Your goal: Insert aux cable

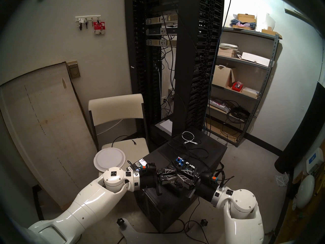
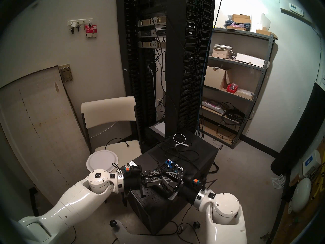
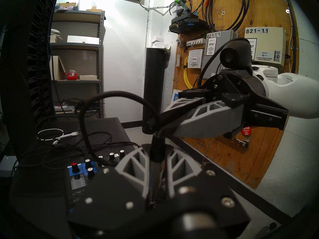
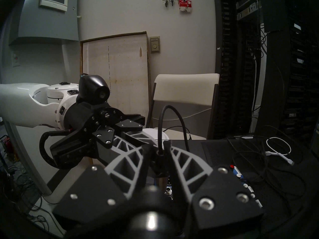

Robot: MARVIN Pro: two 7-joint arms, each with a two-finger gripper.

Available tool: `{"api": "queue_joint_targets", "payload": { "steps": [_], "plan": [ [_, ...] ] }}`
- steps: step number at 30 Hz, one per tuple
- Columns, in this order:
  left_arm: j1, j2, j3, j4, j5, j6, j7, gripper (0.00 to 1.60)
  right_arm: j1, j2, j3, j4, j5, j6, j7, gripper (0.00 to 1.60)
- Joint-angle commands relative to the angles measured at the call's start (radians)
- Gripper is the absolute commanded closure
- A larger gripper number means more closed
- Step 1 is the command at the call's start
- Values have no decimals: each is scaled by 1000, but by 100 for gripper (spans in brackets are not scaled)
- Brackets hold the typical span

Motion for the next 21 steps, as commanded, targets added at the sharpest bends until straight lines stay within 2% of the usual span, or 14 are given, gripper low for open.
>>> {"api": "queue_joint_targets", "payload": {
  "steps": [1,21],
  "plan": [
    [-20,-17,3,1,-2,-3,-4,160,18,4,-7,-1,-5,2,2,160],
    [-59,-46,15,78,8,-23,-17,160,23,6,5,26,-11,-12,0,160]
  ]
}}
